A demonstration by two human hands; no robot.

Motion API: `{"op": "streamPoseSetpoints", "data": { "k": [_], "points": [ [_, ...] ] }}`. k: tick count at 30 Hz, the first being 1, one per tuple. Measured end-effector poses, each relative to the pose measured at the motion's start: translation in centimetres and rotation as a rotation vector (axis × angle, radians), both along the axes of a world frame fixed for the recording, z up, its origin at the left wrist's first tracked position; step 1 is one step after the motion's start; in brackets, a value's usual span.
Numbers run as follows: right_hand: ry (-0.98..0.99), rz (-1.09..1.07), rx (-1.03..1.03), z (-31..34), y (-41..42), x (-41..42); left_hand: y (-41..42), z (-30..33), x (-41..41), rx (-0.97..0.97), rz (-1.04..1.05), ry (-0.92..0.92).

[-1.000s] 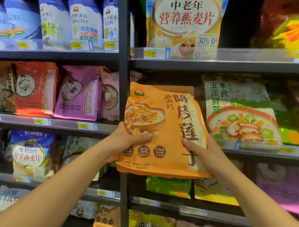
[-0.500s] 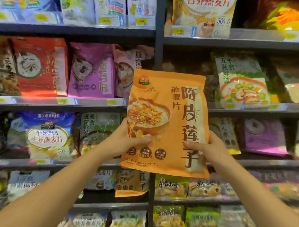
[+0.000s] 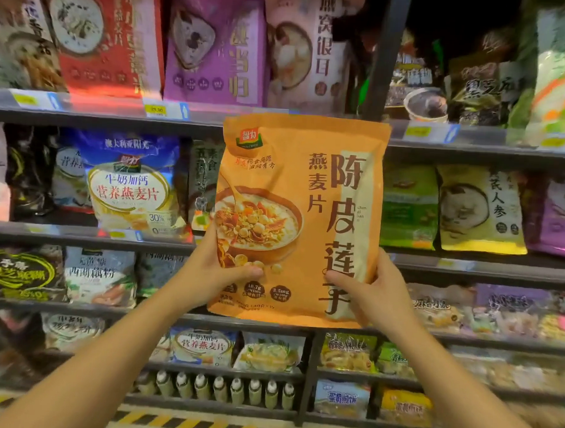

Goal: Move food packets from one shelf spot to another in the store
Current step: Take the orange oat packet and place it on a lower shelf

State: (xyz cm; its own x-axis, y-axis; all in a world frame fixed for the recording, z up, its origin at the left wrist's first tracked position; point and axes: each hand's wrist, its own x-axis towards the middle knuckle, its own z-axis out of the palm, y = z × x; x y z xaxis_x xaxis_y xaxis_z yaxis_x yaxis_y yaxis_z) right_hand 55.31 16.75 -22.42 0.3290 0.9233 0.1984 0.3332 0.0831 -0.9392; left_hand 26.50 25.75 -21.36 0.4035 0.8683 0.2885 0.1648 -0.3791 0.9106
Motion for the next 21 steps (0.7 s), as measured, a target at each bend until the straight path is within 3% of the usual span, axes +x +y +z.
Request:
{"op": "streamPoseSetpoints", "data": {
  "k": [9,15,21],
  "points": [
    [0.058,-0.044,-0.045,-15.0,4.6,-5.4,4.4,-15.4,-4.1,0.011,0.100,0.002],
    [0.076,-0.100,-0.106,-27.9,7.0,-8.1,7.5,-29.8,-6.0,-0.096,0.056,-0.036],
    [0.178,-0.070,-0.160,-38.4,9.2,-8.4,9.7,-40.1,-6.0,-0.163,0.062,-0.022]
  ]
}}
